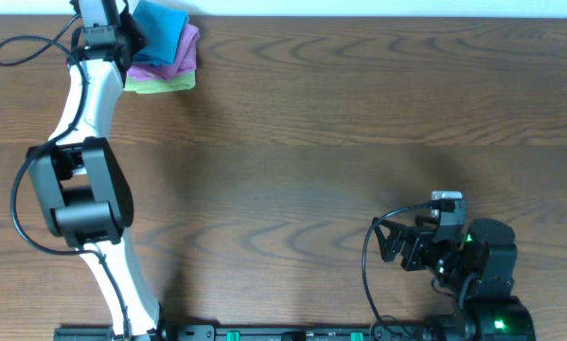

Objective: Fold the cloth
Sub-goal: 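Open the left gripper and release the blue cloth on the stack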

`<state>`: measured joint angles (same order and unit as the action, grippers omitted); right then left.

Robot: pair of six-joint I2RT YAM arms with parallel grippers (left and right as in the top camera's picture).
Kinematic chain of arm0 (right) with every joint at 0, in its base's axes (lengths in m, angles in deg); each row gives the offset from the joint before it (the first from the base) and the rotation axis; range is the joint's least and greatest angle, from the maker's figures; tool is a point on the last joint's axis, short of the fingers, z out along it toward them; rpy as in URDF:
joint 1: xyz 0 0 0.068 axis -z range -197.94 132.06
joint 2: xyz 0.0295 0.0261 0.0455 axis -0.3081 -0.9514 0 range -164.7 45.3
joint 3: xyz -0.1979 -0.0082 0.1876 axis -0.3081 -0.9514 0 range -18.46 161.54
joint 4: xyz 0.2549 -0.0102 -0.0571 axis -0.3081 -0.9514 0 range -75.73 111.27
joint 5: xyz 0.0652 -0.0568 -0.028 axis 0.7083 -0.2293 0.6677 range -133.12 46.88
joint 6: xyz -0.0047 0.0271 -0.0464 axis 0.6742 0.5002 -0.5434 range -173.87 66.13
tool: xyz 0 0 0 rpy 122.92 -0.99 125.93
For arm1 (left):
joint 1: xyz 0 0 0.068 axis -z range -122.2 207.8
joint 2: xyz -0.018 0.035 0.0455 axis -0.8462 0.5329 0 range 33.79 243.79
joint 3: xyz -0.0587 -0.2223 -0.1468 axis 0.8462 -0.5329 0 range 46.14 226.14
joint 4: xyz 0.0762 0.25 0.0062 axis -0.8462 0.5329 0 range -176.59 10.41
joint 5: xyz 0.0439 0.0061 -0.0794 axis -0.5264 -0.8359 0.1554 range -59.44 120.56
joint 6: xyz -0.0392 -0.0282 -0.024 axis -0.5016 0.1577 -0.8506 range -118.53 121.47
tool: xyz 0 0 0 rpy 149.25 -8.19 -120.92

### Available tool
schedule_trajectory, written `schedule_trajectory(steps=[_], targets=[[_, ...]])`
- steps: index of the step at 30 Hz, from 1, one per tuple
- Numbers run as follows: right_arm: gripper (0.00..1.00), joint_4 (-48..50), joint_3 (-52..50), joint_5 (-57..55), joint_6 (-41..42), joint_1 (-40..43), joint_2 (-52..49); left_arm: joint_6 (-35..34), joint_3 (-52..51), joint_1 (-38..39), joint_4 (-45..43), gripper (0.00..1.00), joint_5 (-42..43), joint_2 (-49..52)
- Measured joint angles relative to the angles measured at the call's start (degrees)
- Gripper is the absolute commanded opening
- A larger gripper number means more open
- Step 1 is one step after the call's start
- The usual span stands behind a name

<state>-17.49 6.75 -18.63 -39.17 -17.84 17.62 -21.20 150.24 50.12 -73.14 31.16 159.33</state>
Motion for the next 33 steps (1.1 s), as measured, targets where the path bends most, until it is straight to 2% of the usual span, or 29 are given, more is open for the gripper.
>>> schedule_trajectory(steps=[33], targets=[[0.99, 0.0, 0.0, 0.0, 0.0, 0.0, 0.0, 2.3, 0.0, -2.0, 0.4, 0.06, -4.1, 3.5]])
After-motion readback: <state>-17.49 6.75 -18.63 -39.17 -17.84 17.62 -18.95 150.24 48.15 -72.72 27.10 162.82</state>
